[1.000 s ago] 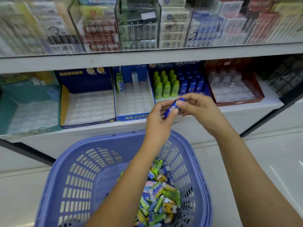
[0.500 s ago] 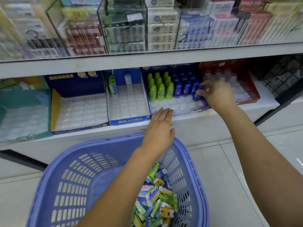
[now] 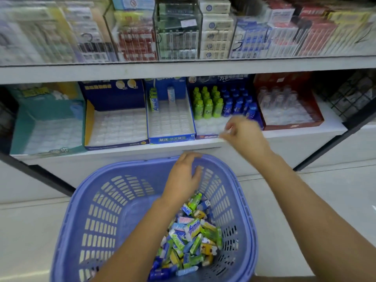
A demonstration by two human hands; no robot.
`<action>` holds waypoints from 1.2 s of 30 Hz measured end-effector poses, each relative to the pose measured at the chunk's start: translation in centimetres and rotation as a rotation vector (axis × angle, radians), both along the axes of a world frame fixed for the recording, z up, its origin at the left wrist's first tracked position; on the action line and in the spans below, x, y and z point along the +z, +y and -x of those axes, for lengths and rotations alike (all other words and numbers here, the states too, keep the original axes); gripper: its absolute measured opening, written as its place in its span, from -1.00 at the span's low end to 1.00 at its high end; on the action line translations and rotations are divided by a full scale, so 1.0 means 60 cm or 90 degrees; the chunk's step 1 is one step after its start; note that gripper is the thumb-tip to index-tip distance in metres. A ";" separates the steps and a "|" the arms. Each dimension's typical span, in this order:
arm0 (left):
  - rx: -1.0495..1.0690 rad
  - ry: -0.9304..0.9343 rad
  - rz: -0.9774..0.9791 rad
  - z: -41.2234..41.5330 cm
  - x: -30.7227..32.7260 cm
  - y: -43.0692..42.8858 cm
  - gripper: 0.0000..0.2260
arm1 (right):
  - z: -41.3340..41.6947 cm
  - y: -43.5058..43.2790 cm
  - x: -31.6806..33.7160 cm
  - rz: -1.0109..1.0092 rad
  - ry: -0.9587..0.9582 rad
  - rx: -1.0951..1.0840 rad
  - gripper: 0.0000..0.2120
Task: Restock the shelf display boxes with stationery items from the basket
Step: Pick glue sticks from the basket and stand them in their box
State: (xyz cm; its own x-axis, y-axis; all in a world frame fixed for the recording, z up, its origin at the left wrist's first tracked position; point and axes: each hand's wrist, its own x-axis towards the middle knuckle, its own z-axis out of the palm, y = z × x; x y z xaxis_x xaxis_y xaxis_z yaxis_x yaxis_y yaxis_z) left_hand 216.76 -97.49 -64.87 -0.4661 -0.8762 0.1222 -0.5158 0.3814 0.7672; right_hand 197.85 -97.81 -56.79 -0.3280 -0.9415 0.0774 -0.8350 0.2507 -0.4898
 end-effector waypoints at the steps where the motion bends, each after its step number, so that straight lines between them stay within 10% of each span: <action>1: 0.020 -0.041 -0.047 -0.021 -0.025 0.004 -0.70 | -0.030 0.009 -0.021 -0.094 -0.011 0.053 -0.81; 9: 0.011 -0.240 -0.310 -0.166 -0.206 0.051 -0.74 | -0.150 0.066 -0.253 -0.653 0.122 0.200 -0.85; 16: -0.093 -0.292 -0.265 -0.130 -0.248 0.024 -0.64 | -0.156 0.074 -0.334 -0.572 0.144 0.187 -0.56; 25: -0.079 -0.376 -0.241 -0.126 -0.269 0.016 -0.79 | -0.157 0.049 -0.324 -0.663 0.283 0.222 -0.73; 30: -0.026 -0.340 -0.346 -0.131 -0.257 0.020 -0.86 | -0.152 0.037 -0.252 -0.715 0.103 0.233 -0.83; 36: 0.104 -0.070 -0.391 -0.146 -0.173 -0.021 -0.76 | -0.138 0.035 -0.126 -0.454 -0.270 0.200 -0.82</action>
